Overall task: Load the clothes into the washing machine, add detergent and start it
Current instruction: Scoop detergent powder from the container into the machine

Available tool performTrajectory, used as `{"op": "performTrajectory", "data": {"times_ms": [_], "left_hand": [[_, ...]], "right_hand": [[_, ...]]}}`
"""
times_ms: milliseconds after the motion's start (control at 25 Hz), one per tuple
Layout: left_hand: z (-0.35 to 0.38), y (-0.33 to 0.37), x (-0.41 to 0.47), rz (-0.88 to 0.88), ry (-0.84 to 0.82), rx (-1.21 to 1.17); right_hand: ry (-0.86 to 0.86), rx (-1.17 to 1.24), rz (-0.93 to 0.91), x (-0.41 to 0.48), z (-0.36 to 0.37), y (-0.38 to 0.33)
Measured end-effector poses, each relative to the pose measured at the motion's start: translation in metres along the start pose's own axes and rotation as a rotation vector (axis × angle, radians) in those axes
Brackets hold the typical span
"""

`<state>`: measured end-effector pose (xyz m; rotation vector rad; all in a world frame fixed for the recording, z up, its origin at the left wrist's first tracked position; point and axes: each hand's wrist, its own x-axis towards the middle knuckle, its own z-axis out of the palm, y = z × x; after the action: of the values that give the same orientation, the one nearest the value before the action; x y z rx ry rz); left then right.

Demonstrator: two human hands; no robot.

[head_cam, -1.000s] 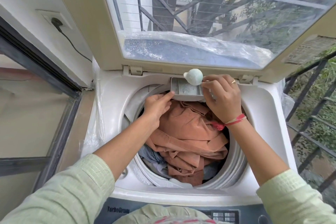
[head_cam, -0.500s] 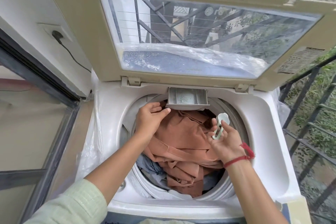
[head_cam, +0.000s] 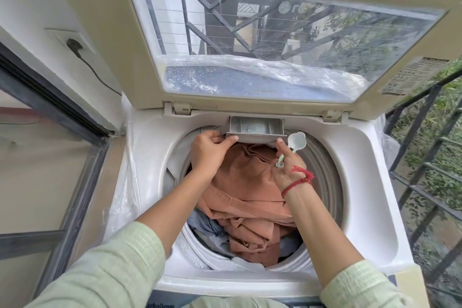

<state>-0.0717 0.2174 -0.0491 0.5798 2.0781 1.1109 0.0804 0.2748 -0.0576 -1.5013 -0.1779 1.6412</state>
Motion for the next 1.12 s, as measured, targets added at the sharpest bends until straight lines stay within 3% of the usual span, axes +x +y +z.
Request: {"op": "performTrajectory", "data": {"times_ms": [120, 440, 600, 760, 920, 1120], "left_hand": [[0.01, 0.005, 0.002, -0.136, -0.055, -0.178], [0.023, 0.045, 0.004, -0.562, -0.121, -0.995], [0.018, 0.054, -0.001, -0.69, -0.146, -1.215], [0.006, 0.057, -0.005, -0.728, -0.141, -1.351], [-0.006, 0.039, -0.011, -0.673, -0.296, -1.394], [-0.039, 0.017, -0.04, -0.656, -0.326, -1.114]], "right_hand": [[-0.013, 0.047, 0.039, 0.001, 0.007, -0.003], [-0.13, 0.198, 0.188, 0.012, 0.037, -0.005], [-0.133, 0.32, 0.263, 0.017, 0.041, 0.0], [-0.142, 0.329, 0.315, 0.014, 0.044, 0.01], [-0.157, 0.256, 0.332, 0.001, 0.041, 0.007], [-0.23, 0.064, 0.334, -0.043, 0.011, 0.003]]}}
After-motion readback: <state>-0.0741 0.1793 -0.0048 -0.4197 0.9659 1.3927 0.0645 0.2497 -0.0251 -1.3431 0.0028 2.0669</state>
